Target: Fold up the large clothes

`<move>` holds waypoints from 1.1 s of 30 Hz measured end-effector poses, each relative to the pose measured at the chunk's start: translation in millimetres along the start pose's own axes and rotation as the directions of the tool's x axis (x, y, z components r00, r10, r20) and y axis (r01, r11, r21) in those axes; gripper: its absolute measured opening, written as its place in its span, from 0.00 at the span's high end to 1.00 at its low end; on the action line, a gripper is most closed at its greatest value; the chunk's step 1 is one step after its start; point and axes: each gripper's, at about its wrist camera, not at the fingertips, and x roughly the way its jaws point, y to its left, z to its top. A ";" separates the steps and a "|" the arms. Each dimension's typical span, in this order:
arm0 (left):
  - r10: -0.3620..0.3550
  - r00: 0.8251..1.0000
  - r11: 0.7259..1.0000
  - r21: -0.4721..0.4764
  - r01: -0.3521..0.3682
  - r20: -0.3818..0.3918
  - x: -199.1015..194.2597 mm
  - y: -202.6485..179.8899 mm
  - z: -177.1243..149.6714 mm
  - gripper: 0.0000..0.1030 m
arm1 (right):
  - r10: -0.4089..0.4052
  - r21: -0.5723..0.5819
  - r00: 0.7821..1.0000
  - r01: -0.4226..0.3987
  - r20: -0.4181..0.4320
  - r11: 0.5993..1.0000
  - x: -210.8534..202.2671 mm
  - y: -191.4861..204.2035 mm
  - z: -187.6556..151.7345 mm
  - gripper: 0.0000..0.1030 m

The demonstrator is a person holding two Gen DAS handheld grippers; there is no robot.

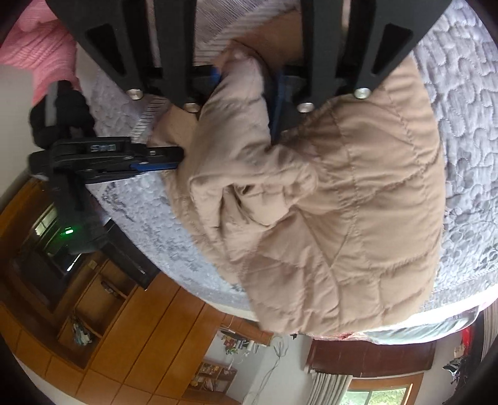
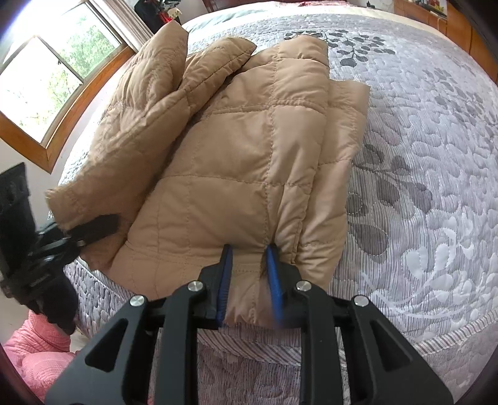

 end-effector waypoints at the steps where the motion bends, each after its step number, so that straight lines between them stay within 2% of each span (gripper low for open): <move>1: -0.024 1.000 1.000 -0.009 0.024 -0.002 -9.5 0.1 0.1 0.62 | 0.001 0.000 1.000 -0.001 -0.003 1.000 -0.5 0.7 1.5 0.76; 3: -0.064 0.998 0.997 -0.034 0.064 -0.001 -24.8 0.8 0.6 0.57 | 0.004 -0.005 1.000 -0.004 -0.006 1.000 -3.6 2.9 3.7 0.72; 6: -0.138 0.990 0.985 -0.105 0.138 0.013 -52.5 14.0 2.9 0.57 | -0.010 -0.019 1.000 0.010 0.012 1.000 -13.6 6.7 7.8 0.68; 8: -0.132 0.991 0.979 -0.153 0.135 0.033 -68.5 29.4 6.0 0.57 | -0.010 -0.015 0.999 0.010 0.039 1.000 -25.2 8.6 13.8 0.61; 9: -0.091 0.995 0.980 -0.173 0.097 0.045 -75.0 38.9 7.9 0.57 | -0.001 -0.012 0.998 0.002 0.056 1.000 -32.0 9.9 19.2 0.52; 10: -0.048 0.997 0.982 -0.181 0.058 0.056 -78.7 44.0 10.8 0.57 | 0.019 -0.008 0.997 -0.018 0.080 1.000 -41.1 11.9 26.2 0.47; 11: 0.017 0.998 0.981 -0.193 -0.004 0.065 -83.0 50.7 13.7 0.57 | 0.037 -0.003 0.995 -0.037 0.092 0.999 -46.7 13.3 31.5 0.39; 12: 0.111 0.992 0.973 -0.208 -0.096 0.063 -85.6 58.9 16.9 0.57 | 0.062 0.002 0.993 -0.062 0.099 0.998 -53.0 14.5 39.2 0.34; 14: 0.236 0.971 0.951 -0.214 -0.221 0.047 -84.8 68.1 21.5 0.57 | 0.115 0.006 0.989 -0.116 0.093 0.993 -59.0 19.3 54.5 0.26; 16: 0.300 0.953 0.934 -0.217 -0.284 0.041 -82.8 76.6 23.7 0.57 | 0.140 0.008 0.988 -0.141 0.065 0.990 -55.7 27.1 71.2 0.20; 22: 0.385 0.923 0.899 -0.219 -0.381 -0.024 -63.1 90.5 33.2 0.57 | 0.183 0.057 0.982 -0.180 -0.039 0.982 -23.9 39.0 101.1 0.20; 26: 0.424 0.905 0.882 -0.212 -0.420 -0.028 -49.8 91.7 41.0 0.57 | 0.204 0.071 0.975 -0.198 -0.087 0.978 -8.5 45.8 111.0 0.20; 29: 0.443 0.896 0.876 -0.202 -0.437 -0.019 -45.0 90.2 45.3 0.57 | 0.186 0.064 0.976 -0.179 -0.115 0.982 2.9 52.7 114.9 0.20; 31: 0.450 0.893 0.873 -0.201 -0.443 -0.012 -44.5 91.4 47.0 0.57 | 0.180 0.059 0.974 -0.174 -0.135 0.983 9.5 57.9 114.4 0.26; 32: 0.454 0.891 0.872 -0.201 -0.446 -0.010 -44.2 92.5 47.6 0.57 | 0.167 0.052 0.976 -0.161 -0.139 0.986 12.4 60.0 114.7 0.34; 33: 0.456 0.890 0.871 -0.201 -0.448 -0.008 -44.1 93.3 48.2 0.57 | 0.154 0.038 0.978 -0.150 -0.138 0.988 14.1 62.1 114.9 0.47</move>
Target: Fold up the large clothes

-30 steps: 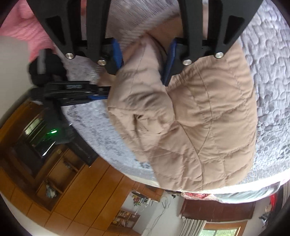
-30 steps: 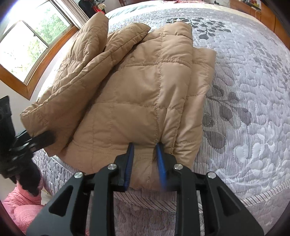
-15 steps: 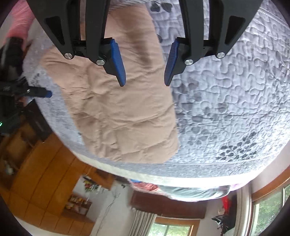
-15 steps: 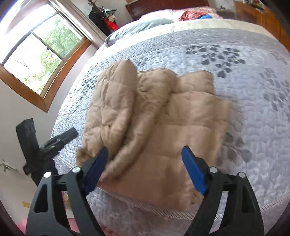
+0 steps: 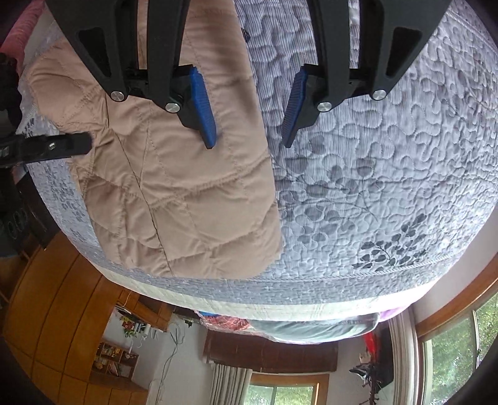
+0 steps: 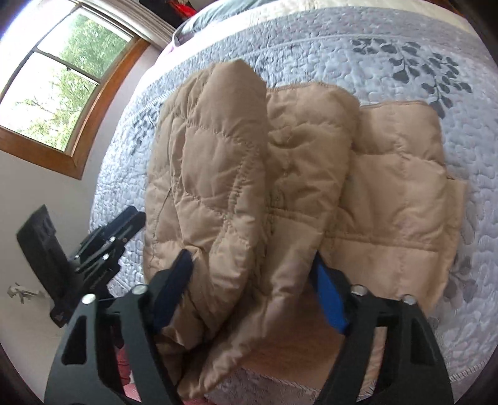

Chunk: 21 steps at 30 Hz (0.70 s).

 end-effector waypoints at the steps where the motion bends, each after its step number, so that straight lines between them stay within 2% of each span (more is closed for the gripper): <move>1: -0.001 1.000 1.000 -0.001 0.001 0.001 0.0 0.1 0.3 0.57 | -0.005 -0.008 1.000 0.005 0.003 1.000 1.0 1.8 0.0 0.54; 3: -0.004 1.000 1.000 0.000 0.004 0.005 -0.6 0.2 1.0 0.57 | -0.003 -0.025 1.000 0.004 0.014 1.000 0.0 4.3 -0.4 0.71; 6: 0.000 1.000 1.000 0.005 0.000 0.015 -3.9 -1.1 1.2 0.57 | 0.003 -0.073 0.998 0.001 0.055 0.997 -11.3 11.9 -2.0 0.87; 13: -0.022 0.999 0.999 0.026 0.020 0.048 -20.3 -11.0 1.3 0.57 | 0.017 -0.206 0.985 0.019 0.174 0.978 -62.8 35.9 -12.2 0.91; 17: -0.042 0.997 0.998 0.052 0.038 0.071 -32.6 -23.0 1.3 0.57 | 0.012 -0.230 0.971 0.044 0.237 0.972 -87.3 39.4 -18.4 0.91; 21: -0.066 0.994 0.995 0.080 0.059 0.082 -40.0 -36.5 0.2 0.57 | -0.003 -0.222 0.959 0.068 0.282 0.973 -108.4 26.0 -25.6 0.91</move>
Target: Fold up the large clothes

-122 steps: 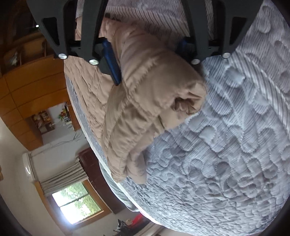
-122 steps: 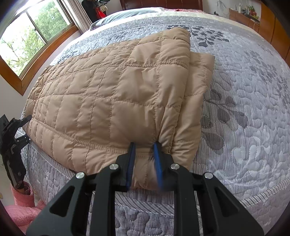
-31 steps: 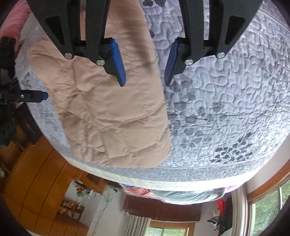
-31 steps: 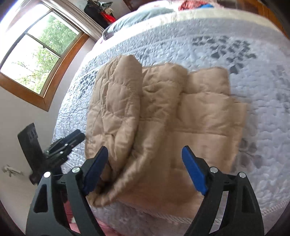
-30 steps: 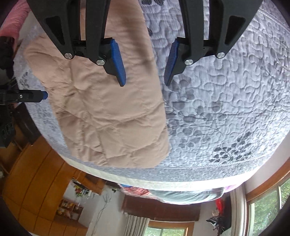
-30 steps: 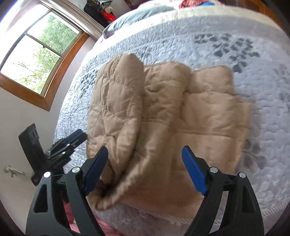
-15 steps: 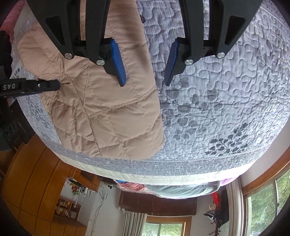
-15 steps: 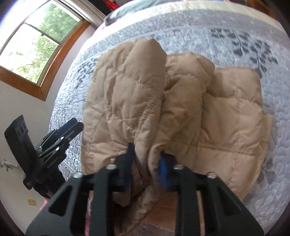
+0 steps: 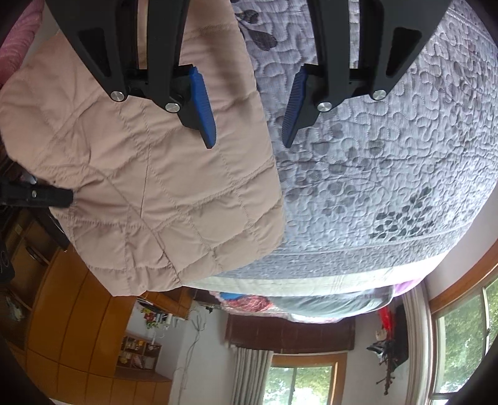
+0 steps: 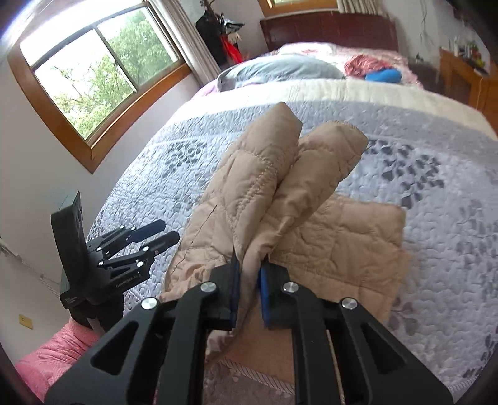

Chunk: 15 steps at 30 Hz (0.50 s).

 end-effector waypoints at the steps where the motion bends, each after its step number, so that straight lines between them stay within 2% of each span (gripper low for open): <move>1: -0.004 1.000 1.000 0.005 0.004 0.000 -0.6 -2.7 0.0 0.57 | -0.006 0.006 1.000 0.006 0.005 1.000 -5.3 -5.4 -2.6 0.91; 9: -0.030 0.999 0.998 0.053 0.031 -0.020 6.3 -24.1 -4.3 0.57 | -0.045 0.098 0.999 0.044 0.011 0.994 -16.1 -51.0 -22.3 0.91; 15: -0.029 0.999 0.997 0.070 0.032 -0.046 19.9 -35.0 -11.4 0.57 | -0.031 0.149 0.999 0.034 -0.027 0.988 3.8 -74.6 -41.6 0.91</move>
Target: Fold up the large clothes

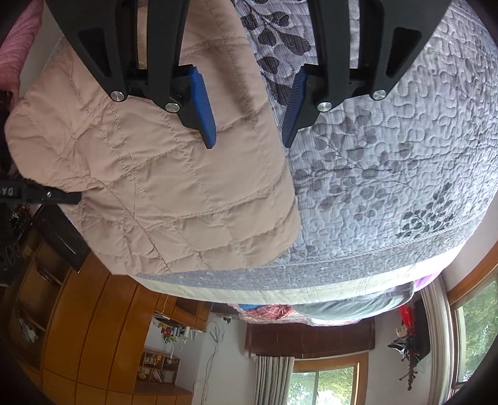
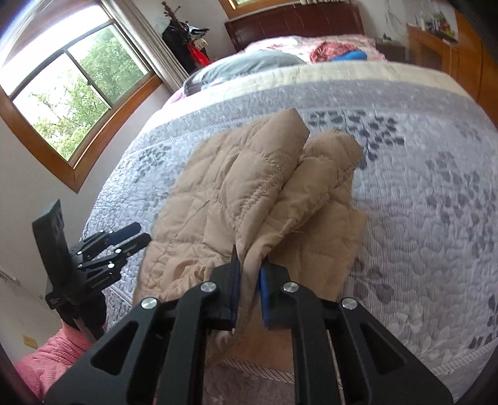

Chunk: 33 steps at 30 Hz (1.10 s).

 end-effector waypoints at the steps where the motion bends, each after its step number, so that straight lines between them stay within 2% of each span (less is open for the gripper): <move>1: 0.000 1.000 1.000 0.002 0.000 -0.002 1.7 -1.1 -1.1 0.57 | 0.005 0.020 1.000 -0.005 -0.010 1.000 6.7 -8.8 -3.1 0.91; 7: -0.006 0.999 0.999 0.038 0.007 -0.032 18.8 -11.0 -8.9 0.56 | 0.042 0.107 0.998 -0.036 -0.055 0.994 39.2 -47.6 -23.8 0.89; 12: 0.004 0.999 0.998 0.069 -0.001 -0.042 32.5 -18.6 -18.6 0.56 | 0.107 0.168 0.993 -0.098 -0.045 0.981 56.1 -71.6 -41.9 0.88; 21: -0.001 0.999 1.000 0.028 0.002 -0.039 41.9 -15.9 -25.7 0.53 | 0.102 0.186 0.995 -0.098 -0.014 0.978 67.9 -77.1 -55.5 0.87; 25: 0.009 1.000 1.000 0.009 -0.009 -0.030 38.5 -16.4 -26.1 0.52 | 0.073 0.184 0.997 -0.069 -0.016 0.980 63.4 -69.2 -55.5 0.86; 29: 0.027 0.999 0.999 0.020 -0.027 -0.022 26.5 -18.2 -22.5 0.53 | -0.021 0.133 1.000 0.021 0.001 0.991 44.6 -39.9 -48.5 0.78; 33: 0.046 0.999 0.998 0.033 -0.046 0.005 8.8 -20.4 -22.4 0.54 | -0.106 0.059 0.993 0.103 0.049 0.993 20.8 -9.3 -45.3 0.77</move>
